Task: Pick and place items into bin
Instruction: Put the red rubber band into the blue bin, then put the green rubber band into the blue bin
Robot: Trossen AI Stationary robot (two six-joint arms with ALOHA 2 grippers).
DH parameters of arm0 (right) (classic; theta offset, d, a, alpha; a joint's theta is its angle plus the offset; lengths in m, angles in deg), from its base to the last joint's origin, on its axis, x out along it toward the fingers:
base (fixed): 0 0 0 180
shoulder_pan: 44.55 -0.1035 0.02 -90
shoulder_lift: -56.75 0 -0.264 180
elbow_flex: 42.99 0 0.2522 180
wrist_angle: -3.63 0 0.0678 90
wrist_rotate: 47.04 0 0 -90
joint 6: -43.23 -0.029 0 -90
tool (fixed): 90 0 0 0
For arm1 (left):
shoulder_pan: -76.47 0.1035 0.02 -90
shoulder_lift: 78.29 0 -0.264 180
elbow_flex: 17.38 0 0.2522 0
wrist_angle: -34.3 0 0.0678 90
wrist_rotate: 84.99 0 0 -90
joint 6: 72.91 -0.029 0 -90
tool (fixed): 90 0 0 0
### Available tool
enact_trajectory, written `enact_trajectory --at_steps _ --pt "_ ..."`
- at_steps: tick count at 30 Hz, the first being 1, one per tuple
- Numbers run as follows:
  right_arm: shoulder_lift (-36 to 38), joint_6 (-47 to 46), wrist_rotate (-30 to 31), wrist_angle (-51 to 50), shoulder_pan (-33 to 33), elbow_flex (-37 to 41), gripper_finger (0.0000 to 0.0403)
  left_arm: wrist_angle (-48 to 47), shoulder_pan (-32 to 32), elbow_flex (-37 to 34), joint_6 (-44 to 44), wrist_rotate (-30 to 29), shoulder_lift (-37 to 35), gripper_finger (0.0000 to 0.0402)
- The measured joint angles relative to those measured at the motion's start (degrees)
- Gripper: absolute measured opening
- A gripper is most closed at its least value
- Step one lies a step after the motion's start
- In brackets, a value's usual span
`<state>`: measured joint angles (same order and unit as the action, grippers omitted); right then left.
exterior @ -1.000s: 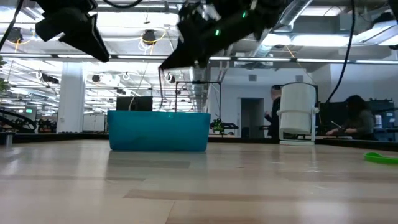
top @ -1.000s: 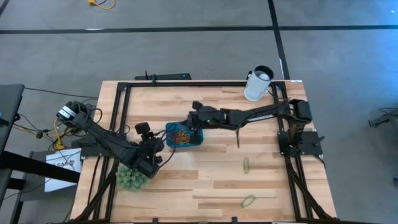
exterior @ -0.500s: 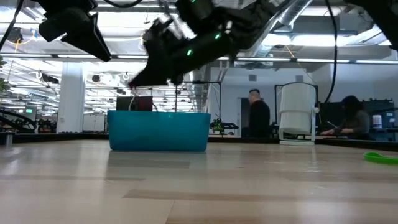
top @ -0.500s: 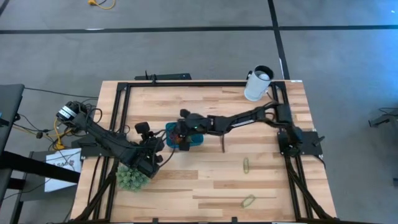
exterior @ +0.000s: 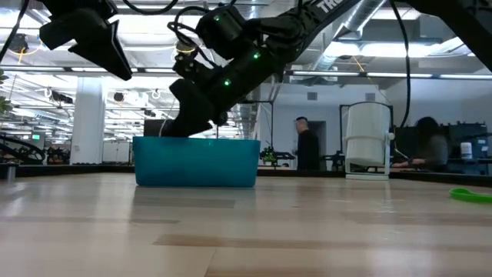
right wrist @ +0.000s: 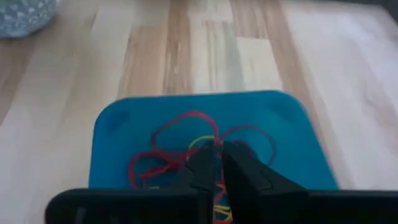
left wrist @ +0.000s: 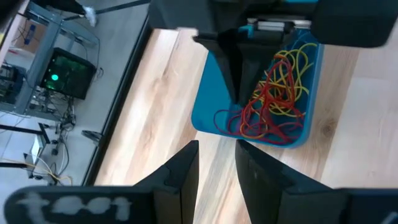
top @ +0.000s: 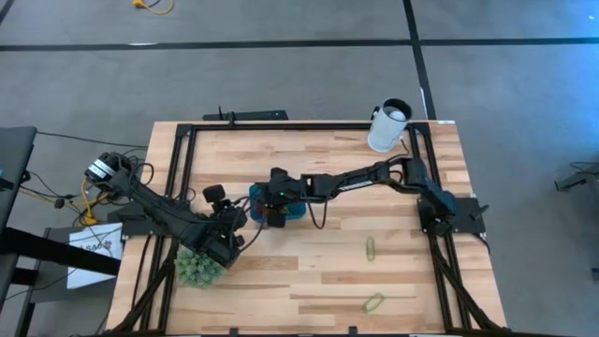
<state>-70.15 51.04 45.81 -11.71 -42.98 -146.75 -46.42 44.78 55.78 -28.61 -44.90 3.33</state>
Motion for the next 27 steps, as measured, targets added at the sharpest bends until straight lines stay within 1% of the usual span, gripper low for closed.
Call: enact_trajectory --at_steps 3,6,9,12,14,16,18,22,27 --pt "0.2 1.2 0.0 -1.0 0.1 0.0 0.0043 0.0 0.0 0.0 0.0 0.0 0.0 0.0096" --pt "0.2 2.1 0.0 -4.5 0.0 -0.2 0.0064 0.0 0.0 0.0 0.0 -0.1 0.0 0.0096" --pt "0.2 2.1 0.0 -9.2 -0.1 -1.9 0.0081 0.0 0.0 0.0 0.2 -0.1 0.0 0.0096" --pt "1.8 2.2 0.1 -15.7 -0.4 -4.5 0.0088 0.0 0.0 0.0 0.4 0.0 0.0 0.0096" --pt "3.7 2.3 0.0 -17.6 -1.0 -7.1 0.0088 0.1 0.0 0.0 0.5 0.0 0.0 0.0096" --pt "7.1 2.3 0.0 -22.6 -1.7 -8.5 0.0086 0.3 0.0 0.0 0.7 0.0 0.0 0.0096" --pt "10.0 2.3 0.0 -25.1 -2.3 -9.9 0.0086 0.7 0.0 0.0 1.1 0.0 0.0 0.0096" --pt "18.3 2.1 0.1 -34.0 -3.5 -10.8 0.0086 1.2 0.0 0.0 1.6 0.0 0.0 0.0096" --pt "31.3 -3.6 0.2 -48.7 -5.3 -11.0 0.0086 2.4 0.0 0.0 2.3 -0.5 0.0 0.0096"
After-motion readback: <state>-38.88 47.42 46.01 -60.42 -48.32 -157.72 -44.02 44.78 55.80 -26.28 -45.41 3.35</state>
